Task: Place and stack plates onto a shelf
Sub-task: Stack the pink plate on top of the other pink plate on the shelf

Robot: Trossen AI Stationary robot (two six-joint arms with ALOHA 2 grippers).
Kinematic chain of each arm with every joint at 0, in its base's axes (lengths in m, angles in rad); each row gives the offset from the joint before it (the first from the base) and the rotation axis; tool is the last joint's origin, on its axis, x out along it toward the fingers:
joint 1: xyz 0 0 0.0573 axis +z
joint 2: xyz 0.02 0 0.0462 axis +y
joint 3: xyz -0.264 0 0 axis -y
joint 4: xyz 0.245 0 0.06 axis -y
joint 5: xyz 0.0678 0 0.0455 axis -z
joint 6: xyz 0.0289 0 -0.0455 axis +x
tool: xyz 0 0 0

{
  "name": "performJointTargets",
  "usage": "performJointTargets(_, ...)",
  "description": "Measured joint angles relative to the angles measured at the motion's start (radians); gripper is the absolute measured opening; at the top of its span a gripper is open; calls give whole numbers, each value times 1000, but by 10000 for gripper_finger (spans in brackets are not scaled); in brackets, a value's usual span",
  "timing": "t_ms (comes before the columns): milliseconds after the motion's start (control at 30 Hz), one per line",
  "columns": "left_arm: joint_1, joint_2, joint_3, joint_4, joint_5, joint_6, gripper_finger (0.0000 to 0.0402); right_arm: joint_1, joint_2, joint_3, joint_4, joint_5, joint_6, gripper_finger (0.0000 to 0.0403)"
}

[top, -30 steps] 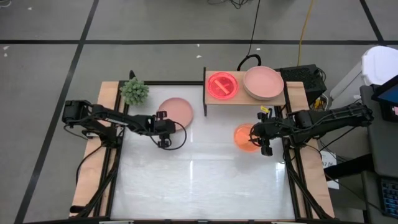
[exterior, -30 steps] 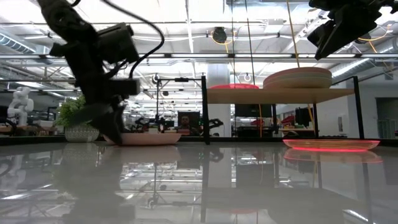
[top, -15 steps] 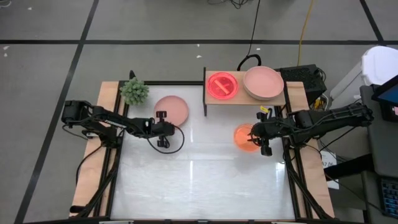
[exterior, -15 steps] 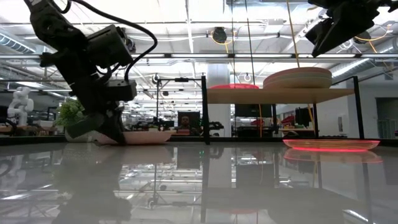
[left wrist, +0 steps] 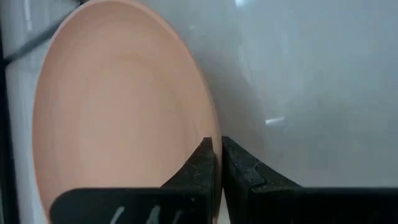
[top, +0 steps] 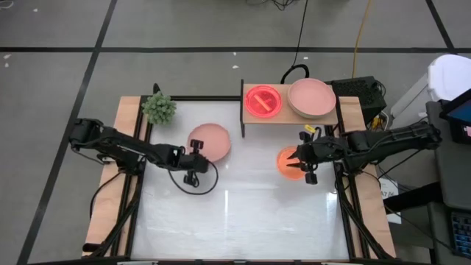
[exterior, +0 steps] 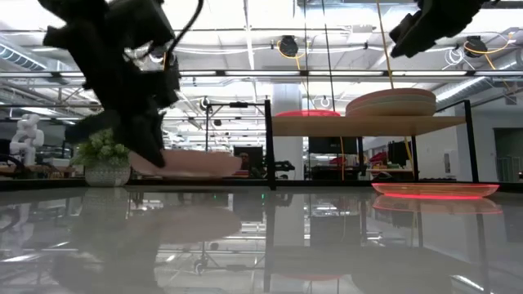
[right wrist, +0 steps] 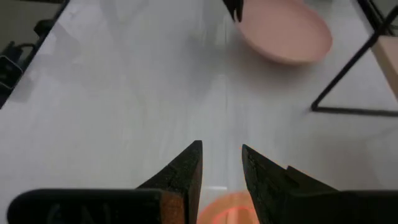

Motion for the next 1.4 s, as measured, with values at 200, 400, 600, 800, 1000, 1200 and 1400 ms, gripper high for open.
performJointTargets(200, -75, 0, 89, 1, 110, 4, 13, 2, 110, 0, 77, -36, -50, 95)
performJointTargets(400, -155, -1, 136, -3, 151, 141, 13, 40, 242, 0, 207, -53, -186, 97)
performJointTargets(600, -198, -1, 140, 6, 164, 206, 13, 84, 342, 1, 374, -53, -292, 120)
performJointTargets(800, -224, -1, 140, 23, 204, 300, 13, 117, 481, -1, 523, -47, -416, 138)
performJointTargets(1000, -238, -1, 140, 78, 255, 375, 12, 140, 594, 0, 682, -24, -532, 135)
performJointTargets(1200, -238, 1, 140, 110, 277, 403, 12, 131, 657, 1, 737, -25, -567, 135)
performJointTargets(1400, -238, 1, 140, 120, 276, 434, 13, 121, 654, 1, 732, -27, -570, 113)
